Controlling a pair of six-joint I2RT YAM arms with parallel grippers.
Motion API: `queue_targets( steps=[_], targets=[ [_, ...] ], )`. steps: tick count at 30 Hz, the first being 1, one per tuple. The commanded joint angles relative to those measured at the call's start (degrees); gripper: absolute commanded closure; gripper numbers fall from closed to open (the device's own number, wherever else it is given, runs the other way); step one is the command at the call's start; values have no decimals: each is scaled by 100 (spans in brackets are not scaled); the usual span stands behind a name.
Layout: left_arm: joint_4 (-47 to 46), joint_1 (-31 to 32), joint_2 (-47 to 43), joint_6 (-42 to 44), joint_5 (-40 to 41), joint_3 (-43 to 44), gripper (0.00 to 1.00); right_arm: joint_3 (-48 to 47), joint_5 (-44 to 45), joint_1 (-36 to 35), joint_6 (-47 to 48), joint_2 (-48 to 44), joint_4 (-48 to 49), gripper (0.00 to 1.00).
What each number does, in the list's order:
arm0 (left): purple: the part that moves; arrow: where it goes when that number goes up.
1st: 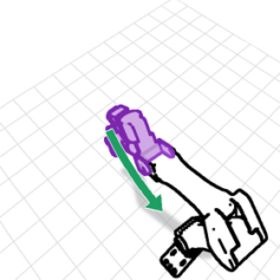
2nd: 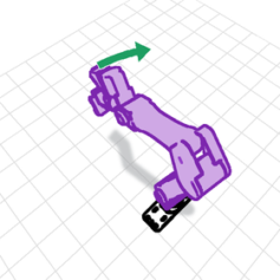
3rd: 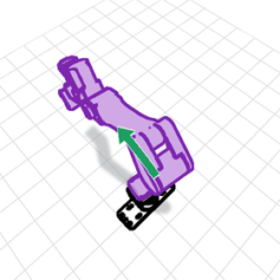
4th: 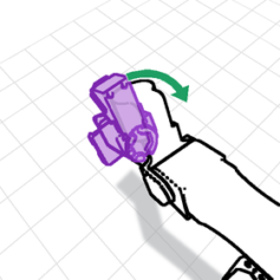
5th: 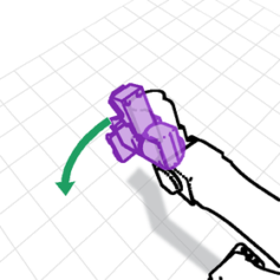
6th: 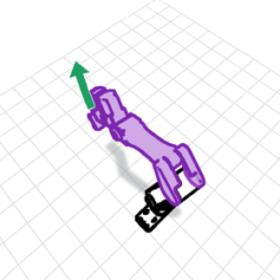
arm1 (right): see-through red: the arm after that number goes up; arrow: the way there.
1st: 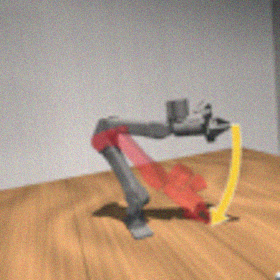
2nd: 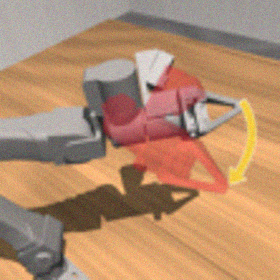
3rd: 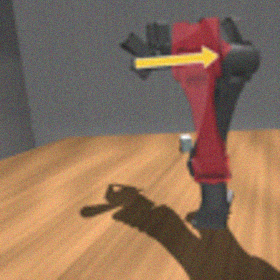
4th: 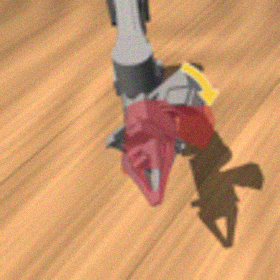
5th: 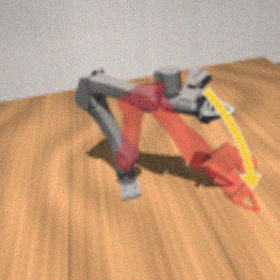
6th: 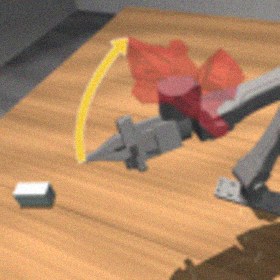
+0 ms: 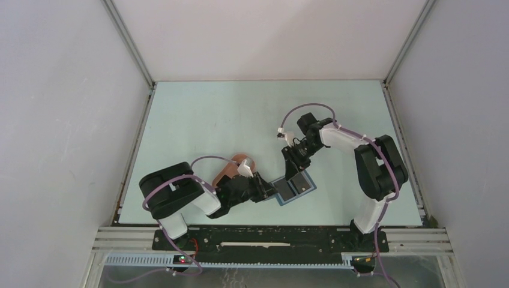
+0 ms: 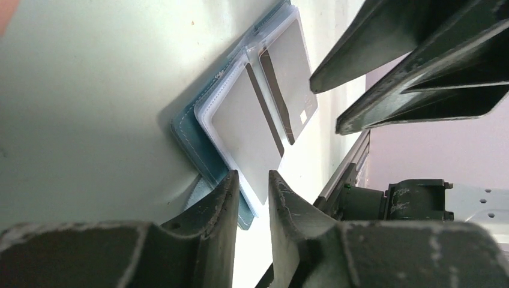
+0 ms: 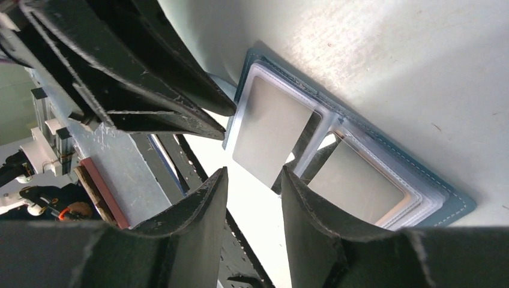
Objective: Put the credit cards into the card holder
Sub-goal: Turn over the card slot in the card holder.
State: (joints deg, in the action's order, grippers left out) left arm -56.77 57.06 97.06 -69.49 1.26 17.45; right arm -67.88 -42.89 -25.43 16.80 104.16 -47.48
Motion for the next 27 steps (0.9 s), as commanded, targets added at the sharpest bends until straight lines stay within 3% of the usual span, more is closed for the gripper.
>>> queue_targets(
  steps=[1,12,20,23,27],
  targets=[
    [-409,-53,108,105,-80,198,72,-71,-201,139,267,-403,-68,53],
    [-580,-76,233,87,-82,197,83,117,-281,571,710,-1383,12,53],
    [-642,-96,250,33,-255,192,90,688,-709,741,1142,-2552,618,54],
    [-635,-98,230,26,-283,201,93,1221,-1010,701,1643,-3052,1124,54],
    [-642,-93,215,-10,-315,219,95,2105,-1307,630,3183,-3648,1448,52]
  ],
)
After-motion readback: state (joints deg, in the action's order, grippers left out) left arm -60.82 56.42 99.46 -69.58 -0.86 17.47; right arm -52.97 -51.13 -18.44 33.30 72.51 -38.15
